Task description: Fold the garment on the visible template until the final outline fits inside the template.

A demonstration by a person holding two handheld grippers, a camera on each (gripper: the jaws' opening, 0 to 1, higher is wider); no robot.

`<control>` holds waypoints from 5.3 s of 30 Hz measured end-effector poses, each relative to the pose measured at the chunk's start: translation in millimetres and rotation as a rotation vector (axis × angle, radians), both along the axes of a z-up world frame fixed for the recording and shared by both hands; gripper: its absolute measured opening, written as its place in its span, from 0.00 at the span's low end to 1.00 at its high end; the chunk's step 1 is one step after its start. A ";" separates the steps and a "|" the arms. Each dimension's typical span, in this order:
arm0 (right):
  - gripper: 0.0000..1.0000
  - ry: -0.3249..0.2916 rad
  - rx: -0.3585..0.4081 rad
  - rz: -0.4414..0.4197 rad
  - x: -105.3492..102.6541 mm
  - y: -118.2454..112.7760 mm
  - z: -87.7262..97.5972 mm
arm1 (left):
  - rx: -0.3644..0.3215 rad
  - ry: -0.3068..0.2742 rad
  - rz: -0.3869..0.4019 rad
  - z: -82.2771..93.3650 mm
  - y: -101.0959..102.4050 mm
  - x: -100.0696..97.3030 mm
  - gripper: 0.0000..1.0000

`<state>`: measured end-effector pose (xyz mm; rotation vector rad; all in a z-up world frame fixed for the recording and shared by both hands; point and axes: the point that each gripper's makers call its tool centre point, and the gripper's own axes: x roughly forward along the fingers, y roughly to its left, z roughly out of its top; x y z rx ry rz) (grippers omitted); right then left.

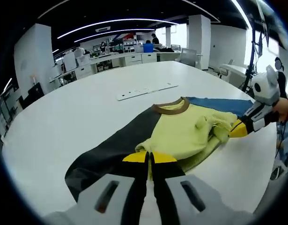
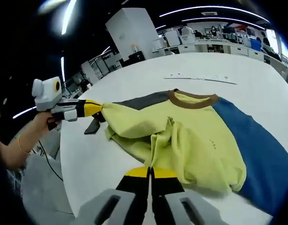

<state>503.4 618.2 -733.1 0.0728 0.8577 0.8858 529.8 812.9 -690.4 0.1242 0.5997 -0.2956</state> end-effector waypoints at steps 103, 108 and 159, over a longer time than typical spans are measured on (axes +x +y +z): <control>0.08 0.097 -0.251 -0.314 -114.1 -156.1 -40.3 | 0.090 0.186 -0.218 -68.6 -42.1 -129.9 0.06; 0.05 0.092 -0.256 -0.319 -114.8 -157.9 -40.5 | 0.110 0.194 -0.215 -71.9 -38.7 -127.7 0.04; 0.00 0.217 -0.242 -0.320 -184.9 -167.2 -38.8 | 0.050 0.481 -0.023 -70.5 -6.5 -240.9 0.01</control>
